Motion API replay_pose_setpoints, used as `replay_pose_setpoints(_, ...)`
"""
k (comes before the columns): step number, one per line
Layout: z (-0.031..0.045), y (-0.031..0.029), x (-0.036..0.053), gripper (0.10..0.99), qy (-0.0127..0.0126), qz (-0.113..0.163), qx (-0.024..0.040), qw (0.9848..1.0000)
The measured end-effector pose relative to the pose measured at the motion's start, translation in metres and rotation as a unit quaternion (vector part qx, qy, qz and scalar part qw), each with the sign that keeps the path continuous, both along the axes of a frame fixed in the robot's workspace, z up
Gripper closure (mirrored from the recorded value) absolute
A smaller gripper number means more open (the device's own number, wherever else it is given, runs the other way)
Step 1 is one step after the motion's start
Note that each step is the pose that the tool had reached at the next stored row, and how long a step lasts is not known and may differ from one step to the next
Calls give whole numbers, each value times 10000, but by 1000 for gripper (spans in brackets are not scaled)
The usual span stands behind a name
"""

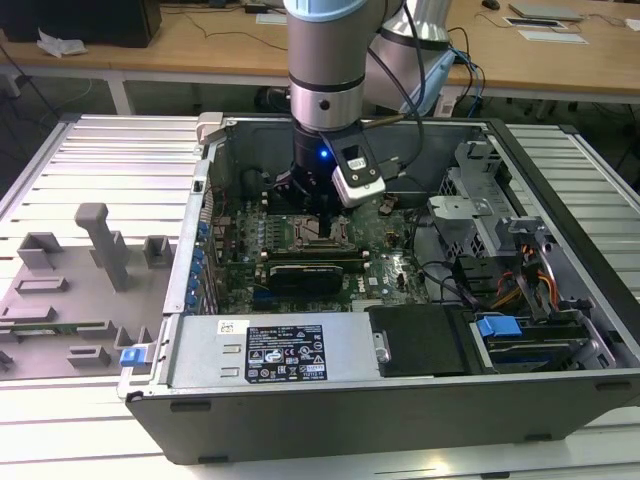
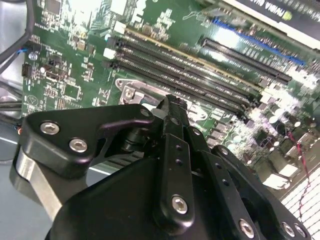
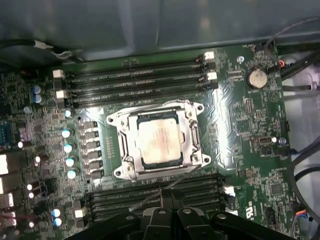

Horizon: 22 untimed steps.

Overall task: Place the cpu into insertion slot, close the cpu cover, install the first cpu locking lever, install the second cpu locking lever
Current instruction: 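Install the second cpu locking lever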

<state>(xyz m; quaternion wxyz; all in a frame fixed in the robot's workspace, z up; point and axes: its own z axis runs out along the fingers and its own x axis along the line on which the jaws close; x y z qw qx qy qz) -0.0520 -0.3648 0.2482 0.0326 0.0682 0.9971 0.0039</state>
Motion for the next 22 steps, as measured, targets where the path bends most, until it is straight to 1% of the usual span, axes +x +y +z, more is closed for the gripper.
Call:
replay_pose_setpoints(7,-7,-6,-10,980,0,0,-1,10000)
replay_pose_setpoints(9,-22,-7,-30,980,0,0,26,10000)
replay_pose_setpoints(12,-38,-8,-61,980,-1,0,122,9999)
replay_pose_setpoints(14,-54,-13,-83,980,-1,1,269,9996)
replay_pose_setpoints(15,-67,-18,-98,980,-1,-1,326,9995)
replay_pose_setpoints(16,-82,-25,-111,980,-1,0,362,9993)
replay_pose_setpoints(19,-122,-67,-137,980,-1,0,413,9991)
replay_pose_setpoints(20,-136,-87,-144,980,-1,0,440,9990)
replay_pose_setpoints(22,-148,-107,-157,980,-1,-1,503,9987)
